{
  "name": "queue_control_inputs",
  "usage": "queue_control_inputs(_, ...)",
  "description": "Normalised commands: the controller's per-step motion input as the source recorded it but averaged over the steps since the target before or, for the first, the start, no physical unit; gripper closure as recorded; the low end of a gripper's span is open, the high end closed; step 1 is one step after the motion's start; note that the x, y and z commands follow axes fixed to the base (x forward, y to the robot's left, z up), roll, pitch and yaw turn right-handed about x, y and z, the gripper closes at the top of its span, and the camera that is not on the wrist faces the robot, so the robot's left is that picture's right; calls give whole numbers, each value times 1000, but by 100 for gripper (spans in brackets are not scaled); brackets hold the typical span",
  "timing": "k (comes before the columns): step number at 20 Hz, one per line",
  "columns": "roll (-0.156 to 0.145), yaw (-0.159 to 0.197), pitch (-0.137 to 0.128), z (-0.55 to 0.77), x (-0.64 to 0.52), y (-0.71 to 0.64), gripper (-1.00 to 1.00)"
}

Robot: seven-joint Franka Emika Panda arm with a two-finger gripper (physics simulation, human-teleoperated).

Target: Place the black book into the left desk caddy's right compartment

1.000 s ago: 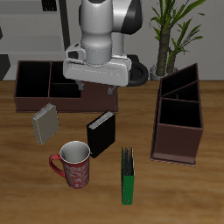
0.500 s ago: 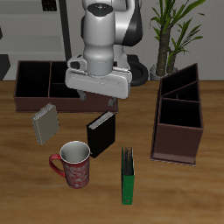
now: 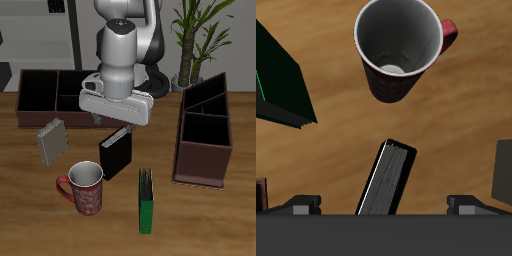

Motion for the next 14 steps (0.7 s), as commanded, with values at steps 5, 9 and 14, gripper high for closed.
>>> queue_control_inputs(5, -14, -37, 3, -215, 22, -57, -100)
queue_control_inputs(9, -24, -51, 20, -222, 12, -126, -100)
queue_control_inputs(14, 18, -3, 19, -178, -29, 52, -100)
